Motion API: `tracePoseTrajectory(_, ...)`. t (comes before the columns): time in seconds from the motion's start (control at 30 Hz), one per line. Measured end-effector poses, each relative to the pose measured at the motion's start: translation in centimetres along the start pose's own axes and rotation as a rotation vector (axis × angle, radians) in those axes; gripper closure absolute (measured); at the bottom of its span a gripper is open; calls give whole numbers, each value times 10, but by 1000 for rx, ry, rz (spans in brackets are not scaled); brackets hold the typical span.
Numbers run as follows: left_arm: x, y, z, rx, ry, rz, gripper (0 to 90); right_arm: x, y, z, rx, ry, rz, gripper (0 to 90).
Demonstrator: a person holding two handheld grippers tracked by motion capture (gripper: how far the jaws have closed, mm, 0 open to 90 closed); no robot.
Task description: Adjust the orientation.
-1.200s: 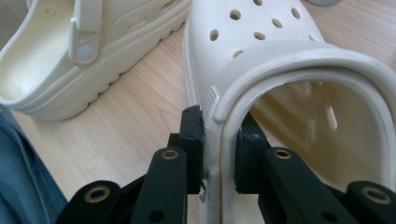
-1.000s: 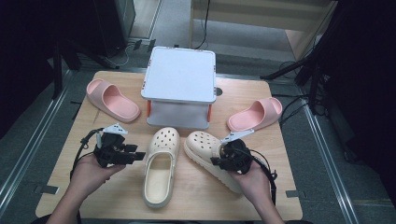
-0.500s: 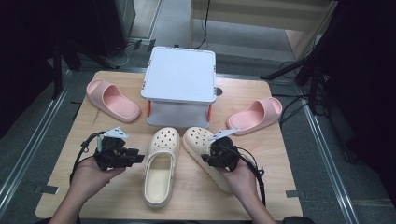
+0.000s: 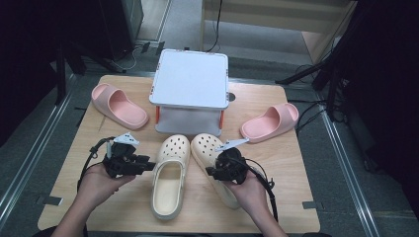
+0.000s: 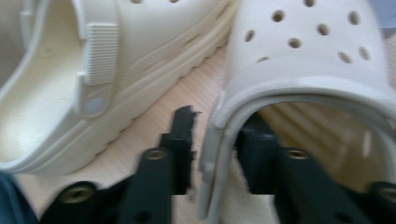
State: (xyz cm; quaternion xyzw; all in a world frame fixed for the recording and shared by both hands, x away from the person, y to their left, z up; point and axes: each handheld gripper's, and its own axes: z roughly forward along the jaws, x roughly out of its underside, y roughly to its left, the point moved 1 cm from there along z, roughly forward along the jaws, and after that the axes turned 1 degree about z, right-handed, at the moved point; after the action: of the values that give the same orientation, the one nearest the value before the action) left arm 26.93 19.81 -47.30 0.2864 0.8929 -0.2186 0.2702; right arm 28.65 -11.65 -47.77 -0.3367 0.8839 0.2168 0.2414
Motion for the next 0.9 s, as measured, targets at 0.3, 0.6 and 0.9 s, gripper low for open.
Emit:
tracePoseTrajectory(0.3, -4, 7, 1, -12, 9, -19, 613, 12, -15, -41, -29, -49, 27, 656)
tracePoseTrajectory(0.6, -8, 12, 9, -9, 22, -7, 678, 21, -44, -69, 13, -75, 69, 842)
tracePoseTrajectory(0.9, -9, 12, 12, -3, 35, -19, 735, 17, -68, -66, 72, -59, 71, 862)
